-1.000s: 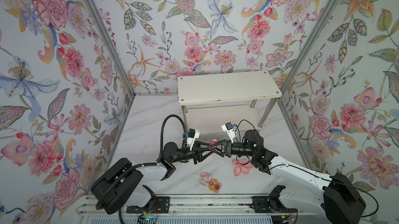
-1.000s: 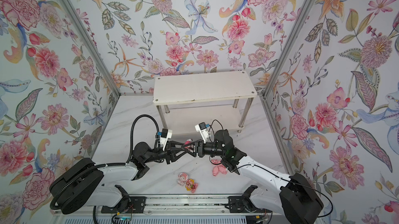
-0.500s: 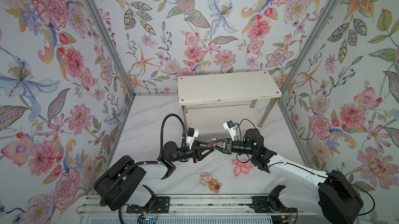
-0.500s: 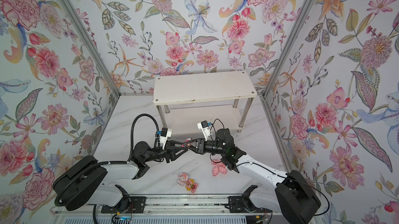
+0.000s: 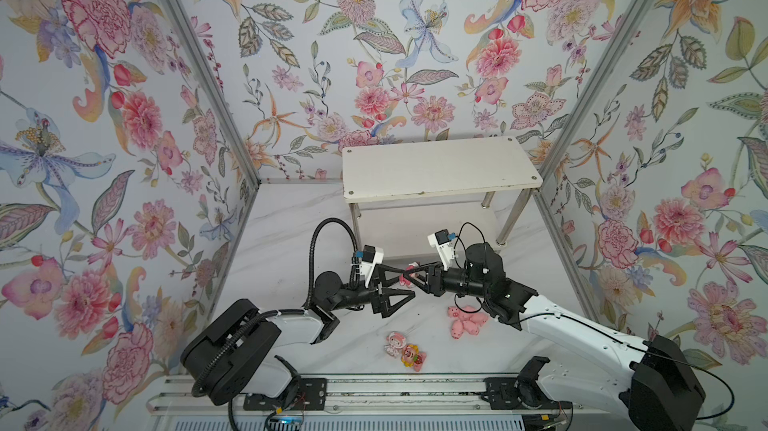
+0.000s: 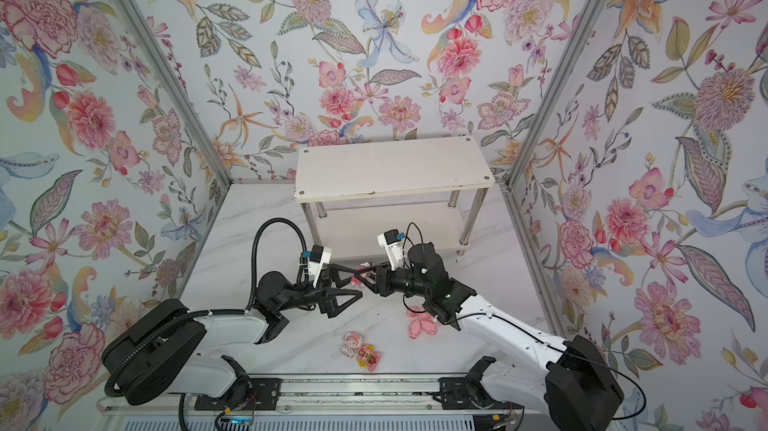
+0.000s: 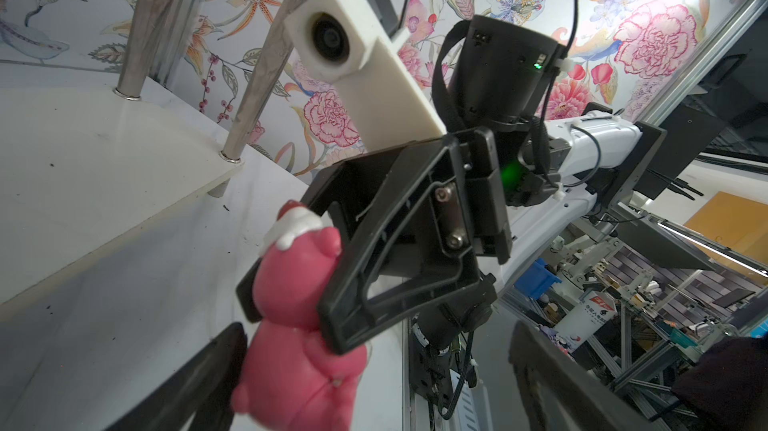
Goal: Place and organize the plastic toys onto the shelf
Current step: 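Carry the pink bear with the right gripper toward the shelf while the left gripper withdraws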
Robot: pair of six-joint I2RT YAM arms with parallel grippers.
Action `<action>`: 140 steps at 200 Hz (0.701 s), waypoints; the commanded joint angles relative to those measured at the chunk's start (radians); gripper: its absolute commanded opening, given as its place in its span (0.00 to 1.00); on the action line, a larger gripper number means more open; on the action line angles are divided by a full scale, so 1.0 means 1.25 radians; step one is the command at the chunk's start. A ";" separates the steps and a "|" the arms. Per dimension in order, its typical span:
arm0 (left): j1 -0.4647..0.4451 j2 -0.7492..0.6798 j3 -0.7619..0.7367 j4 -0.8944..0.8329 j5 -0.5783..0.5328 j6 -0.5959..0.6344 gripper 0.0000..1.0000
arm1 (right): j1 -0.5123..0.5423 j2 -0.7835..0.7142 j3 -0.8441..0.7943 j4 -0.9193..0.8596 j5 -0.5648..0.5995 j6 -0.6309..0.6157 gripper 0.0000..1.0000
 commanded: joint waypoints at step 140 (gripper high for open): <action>0.009 -0.254 0.041 -0.662 -0.639 0.355 0.93 | -0.389 0.196 0.013 0.073 0.367 -0.473 0.12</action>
